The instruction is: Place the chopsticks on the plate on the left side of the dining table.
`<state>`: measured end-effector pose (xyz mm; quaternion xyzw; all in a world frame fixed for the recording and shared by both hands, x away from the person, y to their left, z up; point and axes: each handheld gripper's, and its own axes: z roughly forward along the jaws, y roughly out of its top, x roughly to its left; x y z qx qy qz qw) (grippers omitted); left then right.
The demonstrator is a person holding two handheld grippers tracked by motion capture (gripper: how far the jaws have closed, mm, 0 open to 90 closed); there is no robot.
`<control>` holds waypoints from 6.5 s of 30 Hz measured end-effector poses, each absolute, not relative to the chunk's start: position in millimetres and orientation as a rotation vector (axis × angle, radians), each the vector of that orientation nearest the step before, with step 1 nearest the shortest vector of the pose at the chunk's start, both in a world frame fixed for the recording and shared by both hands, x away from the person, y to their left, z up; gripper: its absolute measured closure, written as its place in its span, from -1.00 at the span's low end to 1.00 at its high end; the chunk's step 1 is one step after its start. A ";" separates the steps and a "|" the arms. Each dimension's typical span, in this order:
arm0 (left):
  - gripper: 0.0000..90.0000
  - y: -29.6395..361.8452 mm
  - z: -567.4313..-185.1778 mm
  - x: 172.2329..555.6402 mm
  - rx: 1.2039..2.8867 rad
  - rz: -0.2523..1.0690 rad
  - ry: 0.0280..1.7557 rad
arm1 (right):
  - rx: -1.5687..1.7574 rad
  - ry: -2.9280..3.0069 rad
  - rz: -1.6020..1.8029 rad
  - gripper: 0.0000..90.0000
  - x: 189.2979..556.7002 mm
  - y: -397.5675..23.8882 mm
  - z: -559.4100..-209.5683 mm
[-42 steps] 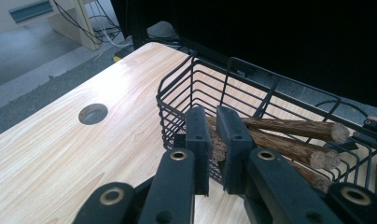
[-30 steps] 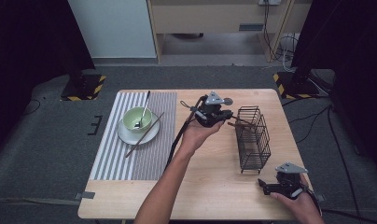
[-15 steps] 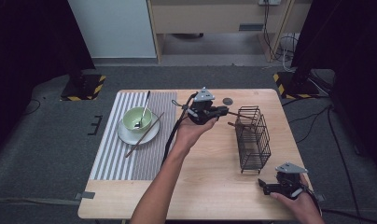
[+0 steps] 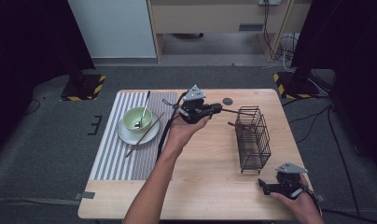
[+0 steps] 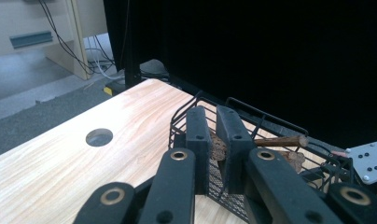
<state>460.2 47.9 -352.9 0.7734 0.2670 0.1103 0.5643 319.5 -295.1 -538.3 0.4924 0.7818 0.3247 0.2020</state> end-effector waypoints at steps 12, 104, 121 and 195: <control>0.86 56.3 -345.9 455.2 1.771 0.252 0.617 | 1.376 2.183 0.907 -0.99 319.4 -295.0 -538.3; 0.86 180.5 -376.6 432.2 1.525 0.474 0.952 | 1.382 2.178 0.905 -0.99 319.1 -294.6 -538.3; 0.86 203.6 -393.0 422.5 1.519 0.495 1.004 | 1.382 2.178 0.905 -0.99 319.1 -294.6 -538.3; 0.86 281.4 -456.7 389.6 1.489 0.552 1.199 | 1.382 2.178 0.905 -0.99 319.1 -294.6 -538.3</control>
